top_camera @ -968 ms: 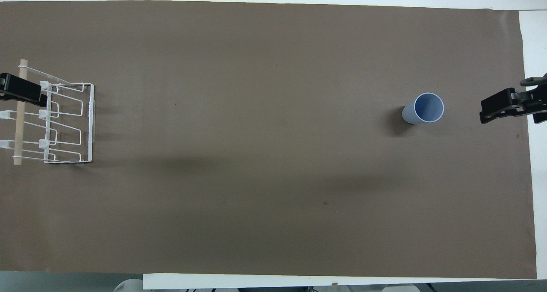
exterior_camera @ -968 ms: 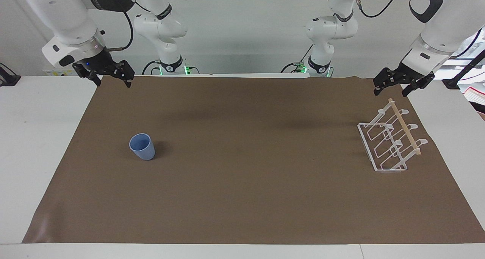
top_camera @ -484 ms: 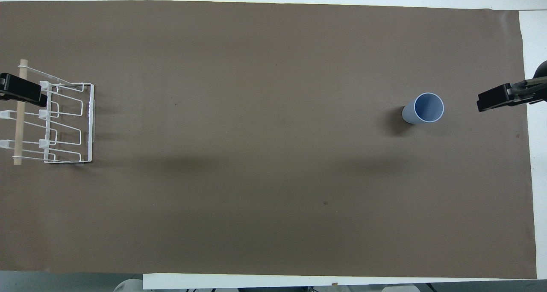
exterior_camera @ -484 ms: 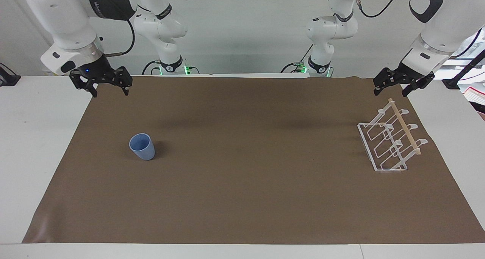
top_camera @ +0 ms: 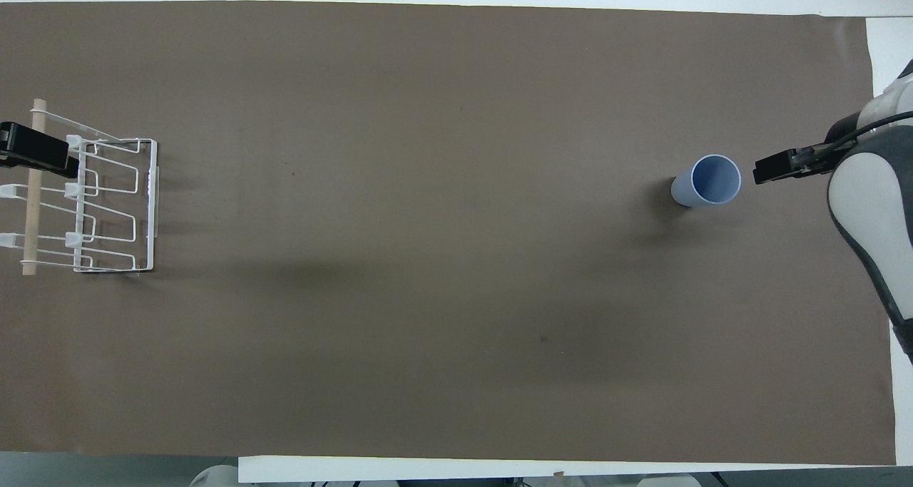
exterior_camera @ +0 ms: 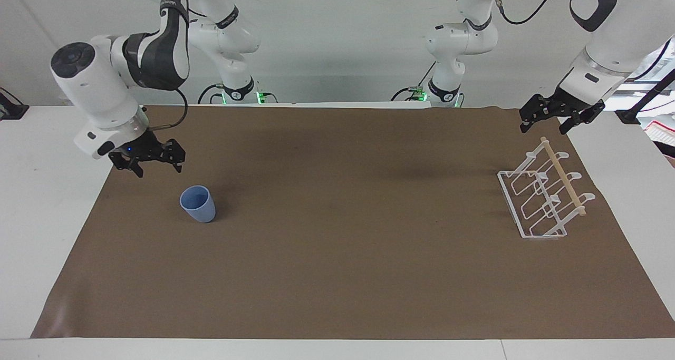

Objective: Hang cup on cup holder
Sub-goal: 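Lower the right gripper onto the cup rim and close it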

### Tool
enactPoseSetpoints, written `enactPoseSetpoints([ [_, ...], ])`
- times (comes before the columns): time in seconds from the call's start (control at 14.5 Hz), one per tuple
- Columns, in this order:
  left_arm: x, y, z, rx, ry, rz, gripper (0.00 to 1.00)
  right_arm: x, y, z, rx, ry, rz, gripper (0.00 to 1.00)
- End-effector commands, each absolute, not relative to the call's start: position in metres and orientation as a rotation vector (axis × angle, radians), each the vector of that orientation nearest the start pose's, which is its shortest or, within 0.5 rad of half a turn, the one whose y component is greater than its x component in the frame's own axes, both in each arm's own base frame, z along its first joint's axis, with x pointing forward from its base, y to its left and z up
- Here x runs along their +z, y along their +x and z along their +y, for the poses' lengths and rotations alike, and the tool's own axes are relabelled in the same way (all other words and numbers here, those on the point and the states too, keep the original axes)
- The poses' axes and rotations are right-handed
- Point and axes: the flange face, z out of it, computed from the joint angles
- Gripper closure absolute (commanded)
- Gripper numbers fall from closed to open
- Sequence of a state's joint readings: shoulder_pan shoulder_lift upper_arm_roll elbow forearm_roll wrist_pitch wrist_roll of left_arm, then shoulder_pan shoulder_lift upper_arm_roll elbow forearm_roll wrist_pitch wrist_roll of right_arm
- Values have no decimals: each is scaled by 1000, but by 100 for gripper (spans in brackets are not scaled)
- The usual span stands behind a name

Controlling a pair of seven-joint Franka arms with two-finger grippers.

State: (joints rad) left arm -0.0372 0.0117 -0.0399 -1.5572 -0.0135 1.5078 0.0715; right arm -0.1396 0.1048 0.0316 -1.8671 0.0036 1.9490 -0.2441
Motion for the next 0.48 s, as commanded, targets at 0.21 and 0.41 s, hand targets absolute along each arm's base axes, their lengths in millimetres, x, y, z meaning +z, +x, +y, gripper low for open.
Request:
enactPoseSetpoints([
  [0.21, 618, 546, -41, 111, -3149, 253, 0, 411, 600, -58, 24, -3098, -245, 4],
  [0.41, 618, 546, -41, 111, -3149, 253, 0, 383, 596, -58, 74, -3085, -279, 7],
])
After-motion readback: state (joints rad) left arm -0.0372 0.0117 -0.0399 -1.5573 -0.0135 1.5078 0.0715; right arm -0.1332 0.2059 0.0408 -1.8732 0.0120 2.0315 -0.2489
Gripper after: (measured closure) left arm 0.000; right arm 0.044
